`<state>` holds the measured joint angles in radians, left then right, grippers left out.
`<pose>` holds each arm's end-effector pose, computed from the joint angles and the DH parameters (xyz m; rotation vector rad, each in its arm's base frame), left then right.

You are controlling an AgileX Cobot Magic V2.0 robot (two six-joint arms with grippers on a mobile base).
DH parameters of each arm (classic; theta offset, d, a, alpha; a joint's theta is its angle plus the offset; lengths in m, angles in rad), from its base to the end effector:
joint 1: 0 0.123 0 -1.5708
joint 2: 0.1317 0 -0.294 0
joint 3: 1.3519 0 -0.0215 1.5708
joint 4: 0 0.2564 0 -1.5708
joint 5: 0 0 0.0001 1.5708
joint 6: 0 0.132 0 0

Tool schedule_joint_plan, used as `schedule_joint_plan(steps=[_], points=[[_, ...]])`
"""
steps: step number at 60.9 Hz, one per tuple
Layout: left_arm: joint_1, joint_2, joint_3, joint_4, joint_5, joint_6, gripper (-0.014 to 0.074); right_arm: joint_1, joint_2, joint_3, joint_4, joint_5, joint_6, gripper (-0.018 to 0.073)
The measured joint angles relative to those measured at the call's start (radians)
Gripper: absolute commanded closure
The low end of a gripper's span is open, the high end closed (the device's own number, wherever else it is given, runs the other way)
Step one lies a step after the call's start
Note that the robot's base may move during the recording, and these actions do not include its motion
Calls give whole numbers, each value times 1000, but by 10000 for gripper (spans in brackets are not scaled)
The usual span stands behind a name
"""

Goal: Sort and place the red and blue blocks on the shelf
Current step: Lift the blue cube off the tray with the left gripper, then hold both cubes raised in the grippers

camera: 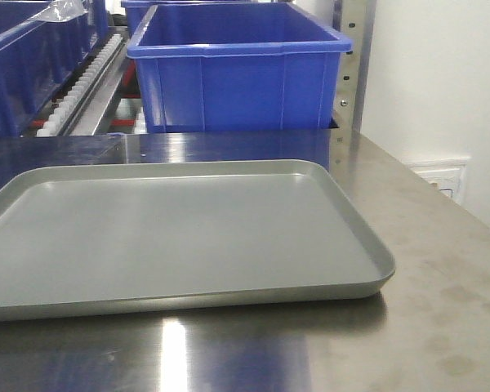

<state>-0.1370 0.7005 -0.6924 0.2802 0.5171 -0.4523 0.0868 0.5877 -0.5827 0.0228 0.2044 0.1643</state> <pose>0.1761 -0.0060 0.3285 -0.1580 1.9824 -0.0860 0.1630 0.0148 0.3430 0.0812 1.6953 0.2085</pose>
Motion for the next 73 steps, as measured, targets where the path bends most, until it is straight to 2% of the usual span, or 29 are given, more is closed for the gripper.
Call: schedule_joint_plan(steps=[11, 35, 73], points=[[12, -64, 88, 0, -38, 0, 474, 0, 0, 0, 0, 0, 0, 511], [98, -214, 197, 0, -65, 0, 474, 0, 0, 0, 0, 0, 0, 511], [104, -327, 325, 2, -75, 0, 474, 0, 0, 0, 0, 0, 0, 511]])
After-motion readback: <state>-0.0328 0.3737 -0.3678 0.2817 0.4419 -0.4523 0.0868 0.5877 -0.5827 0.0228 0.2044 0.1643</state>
